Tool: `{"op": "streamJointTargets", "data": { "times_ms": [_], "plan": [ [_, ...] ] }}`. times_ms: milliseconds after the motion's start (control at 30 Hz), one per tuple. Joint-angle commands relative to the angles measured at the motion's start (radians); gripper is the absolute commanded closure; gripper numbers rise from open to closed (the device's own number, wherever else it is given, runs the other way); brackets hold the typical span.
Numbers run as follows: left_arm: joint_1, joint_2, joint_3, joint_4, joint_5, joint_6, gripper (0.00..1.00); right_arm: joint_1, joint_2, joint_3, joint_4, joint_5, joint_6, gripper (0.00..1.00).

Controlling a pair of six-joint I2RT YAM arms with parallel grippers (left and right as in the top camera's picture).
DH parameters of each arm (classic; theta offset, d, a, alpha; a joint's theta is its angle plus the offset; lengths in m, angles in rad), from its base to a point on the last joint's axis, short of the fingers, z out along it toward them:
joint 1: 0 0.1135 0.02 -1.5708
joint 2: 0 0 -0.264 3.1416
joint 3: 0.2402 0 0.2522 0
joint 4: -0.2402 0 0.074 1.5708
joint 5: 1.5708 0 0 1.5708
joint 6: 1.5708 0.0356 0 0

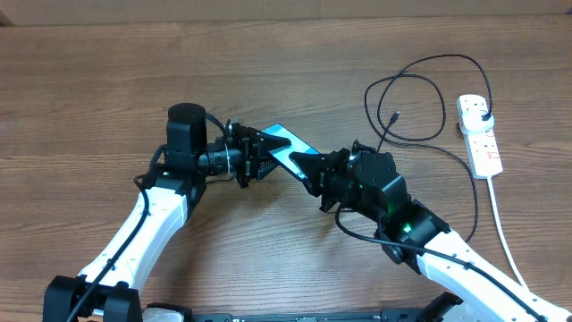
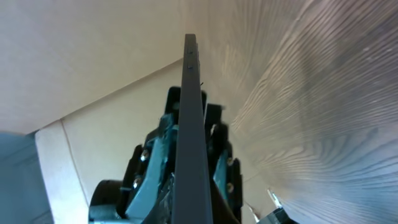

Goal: Plug charger to phone and switch on socket

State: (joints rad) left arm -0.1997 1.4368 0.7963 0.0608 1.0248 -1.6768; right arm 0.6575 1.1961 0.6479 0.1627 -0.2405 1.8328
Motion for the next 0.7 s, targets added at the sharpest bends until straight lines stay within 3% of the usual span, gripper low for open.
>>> {"op": "streamJointTargets", "data": {
  "times_ms": [0, 133, 433, 533, 667],
  "plan": [
    [-0.004, 0.005, 0.002, 0.003, 0.012, -0.01, 0.69, 0.024, -0.008, 0.01, 0.024, 0.009, 0.0, 0.96],
    [-0.004, 0.005, 0.002, 0.003, 0.012, -0.011, 0.72, 0.026, -0.001, 0.01, 0.008, 0.023, 0.0, 0.96],
    [-0.004, 0.005, 0.002, 0.003, 0.014, -0.01, 0.89, 0.026, 0.038, 0.01, 0.008, 0.029, 0.0, 0.94],
    [-0.004, 0.005, 0.002, -0.003, 0.001, 0.008, 0.89, 0.026, 0.046, 0.01, 0.008, 0.029, 0.0, 0.85],
    [-0.004, 0.005, 0.002, -0.056, -0.076, 0.101, 0.92, 0.026, 0.048, 0.01, 0.003, 0.03, -0.001, 0.58]
  ]
}}
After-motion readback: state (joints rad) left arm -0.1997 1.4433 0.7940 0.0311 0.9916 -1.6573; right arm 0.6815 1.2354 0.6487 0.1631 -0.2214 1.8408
